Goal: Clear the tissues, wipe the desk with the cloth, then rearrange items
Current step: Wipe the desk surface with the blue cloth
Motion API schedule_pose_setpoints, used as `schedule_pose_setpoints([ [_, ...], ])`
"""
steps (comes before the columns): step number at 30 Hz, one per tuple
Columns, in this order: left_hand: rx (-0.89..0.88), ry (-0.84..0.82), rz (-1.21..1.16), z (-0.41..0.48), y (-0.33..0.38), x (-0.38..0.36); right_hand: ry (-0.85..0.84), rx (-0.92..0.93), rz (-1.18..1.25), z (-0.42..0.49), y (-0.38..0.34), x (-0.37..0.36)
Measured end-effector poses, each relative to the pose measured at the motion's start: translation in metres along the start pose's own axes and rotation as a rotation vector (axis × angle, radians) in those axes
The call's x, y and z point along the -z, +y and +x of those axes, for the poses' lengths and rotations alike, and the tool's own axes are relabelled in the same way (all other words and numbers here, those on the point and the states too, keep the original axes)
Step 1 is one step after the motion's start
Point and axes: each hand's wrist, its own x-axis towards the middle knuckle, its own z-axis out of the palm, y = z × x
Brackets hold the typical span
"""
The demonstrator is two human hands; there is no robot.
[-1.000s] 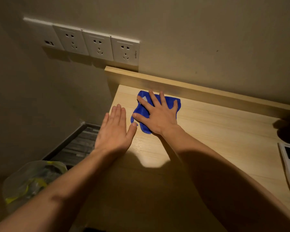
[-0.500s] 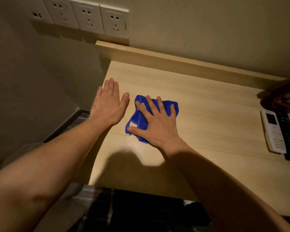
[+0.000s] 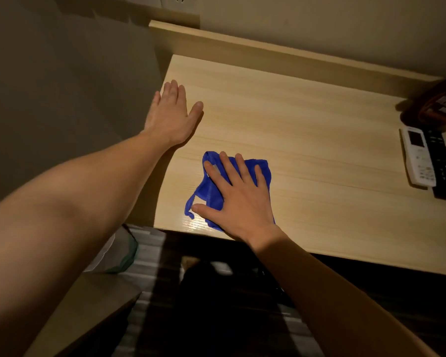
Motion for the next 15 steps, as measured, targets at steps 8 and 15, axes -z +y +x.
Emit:
schedule_pose_setpoints([
  [8, -0.098, -0.005, -0.006, -0.034, 0.026, -0.012, 0.008, 0.075, 0.039, -0.034, -0.006, -0.005],
  [15, 0.021, -0.025, 0.006, -0.031, 0.042, -0.019, 0.028, 0.249, 0.103, -0.059, -0.003, -0.018],
])
